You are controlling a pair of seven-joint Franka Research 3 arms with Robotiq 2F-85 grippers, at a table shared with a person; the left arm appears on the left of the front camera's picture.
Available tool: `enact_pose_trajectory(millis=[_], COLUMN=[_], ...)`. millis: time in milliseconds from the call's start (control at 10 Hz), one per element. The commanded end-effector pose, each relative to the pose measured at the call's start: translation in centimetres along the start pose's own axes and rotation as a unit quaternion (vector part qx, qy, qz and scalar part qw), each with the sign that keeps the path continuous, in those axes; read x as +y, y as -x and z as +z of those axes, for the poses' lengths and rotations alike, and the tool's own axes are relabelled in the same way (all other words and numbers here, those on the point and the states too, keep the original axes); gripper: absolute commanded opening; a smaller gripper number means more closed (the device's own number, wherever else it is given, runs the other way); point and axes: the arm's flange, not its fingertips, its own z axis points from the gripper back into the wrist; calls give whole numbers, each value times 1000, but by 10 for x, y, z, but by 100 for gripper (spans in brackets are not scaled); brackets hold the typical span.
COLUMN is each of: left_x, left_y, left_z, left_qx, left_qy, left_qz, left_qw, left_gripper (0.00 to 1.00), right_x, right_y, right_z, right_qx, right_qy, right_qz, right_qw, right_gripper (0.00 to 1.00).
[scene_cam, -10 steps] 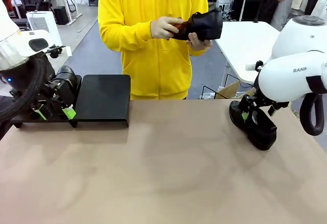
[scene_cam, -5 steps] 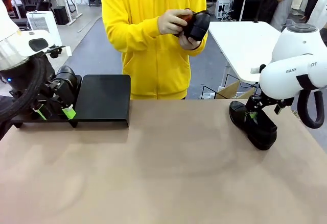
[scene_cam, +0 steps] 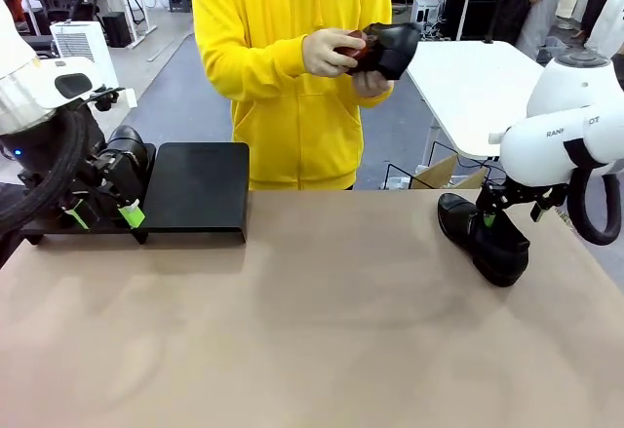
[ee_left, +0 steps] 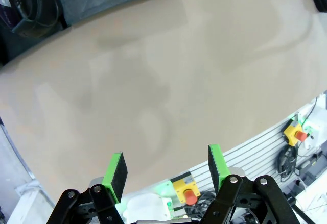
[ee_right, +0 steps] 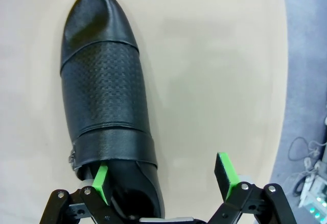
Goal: Organize the shoes by placing them on the stand.
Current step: Pick up one Shoe and place it in the middle of the table.
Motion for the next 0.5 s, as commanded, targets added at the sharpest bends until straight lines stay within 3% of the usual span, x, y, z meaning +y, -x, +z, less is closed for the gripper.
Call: enact_pose_trajectory(millis=[0,400], left_x=[2,2], left_y=[2,2], left_z=[0,0], left_qx=[0,0], left_qy=[3,3], left_qz=[-2,-2], left_qw=[1000,1000], left_gripper=[82,82], right_x=[-18,-41], right_y=[-10,-14], right_z=[2,2], right_qx=[17,37], right_qy=[-26,-51], right_qz=[10,24], right_qw=[999,998], right_gripper=[100,100])
